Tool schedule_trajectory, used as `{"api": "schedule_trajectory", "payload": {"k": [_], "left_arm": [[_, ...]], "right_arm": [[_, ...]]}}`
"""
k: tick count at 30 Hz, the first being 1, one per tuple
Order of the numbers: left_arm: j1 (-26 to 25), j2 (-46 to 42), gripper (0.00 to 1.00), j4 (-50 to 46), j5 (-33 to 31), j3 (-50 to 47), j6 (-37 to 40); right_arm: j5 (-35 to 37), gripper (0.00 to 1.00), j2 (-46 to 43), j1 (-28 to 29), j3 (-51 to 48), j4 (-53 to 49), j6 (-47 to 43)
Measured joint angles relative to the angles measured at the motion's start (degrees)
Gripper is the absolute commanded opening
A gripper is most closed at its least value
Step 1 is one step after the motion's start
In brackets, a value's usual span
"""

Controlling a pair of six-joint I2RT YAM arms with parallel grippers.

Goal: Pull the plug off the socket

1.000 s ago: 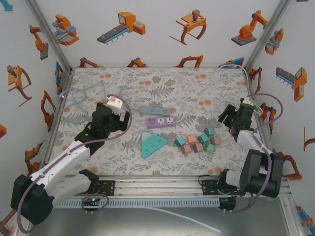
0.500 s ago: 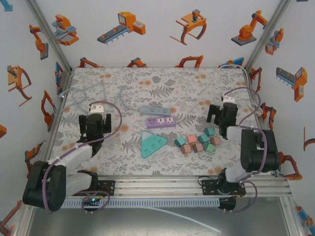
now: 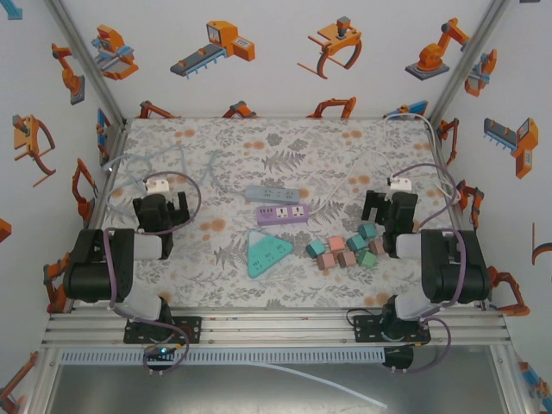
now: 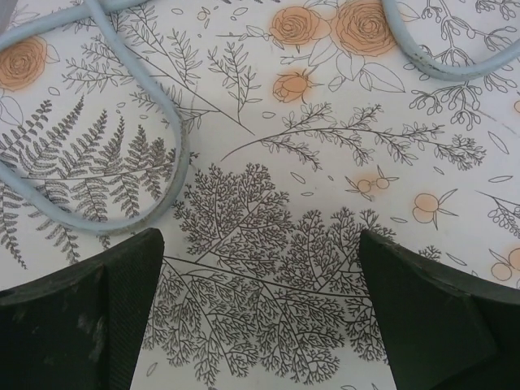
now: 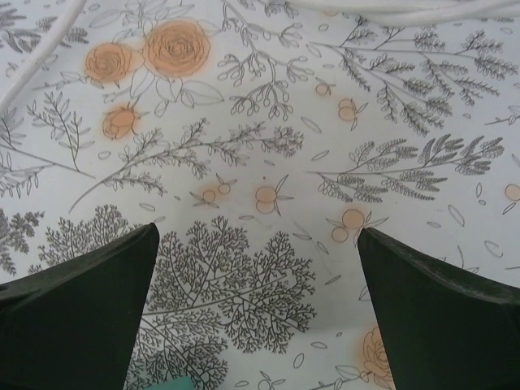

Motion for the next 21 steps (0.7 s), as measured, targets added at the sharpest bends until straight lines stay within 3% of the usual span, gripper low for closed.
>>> {"api": "schedule_trajectory", "payload": {"k": [21], "left_arm": [[0.85,0.02,0.97,0.68,3.10,0.57,-1.20]], "right_arm": [[-0.52,0.99,0.24,0.00,-0.11,2.60,-0.17]]}}
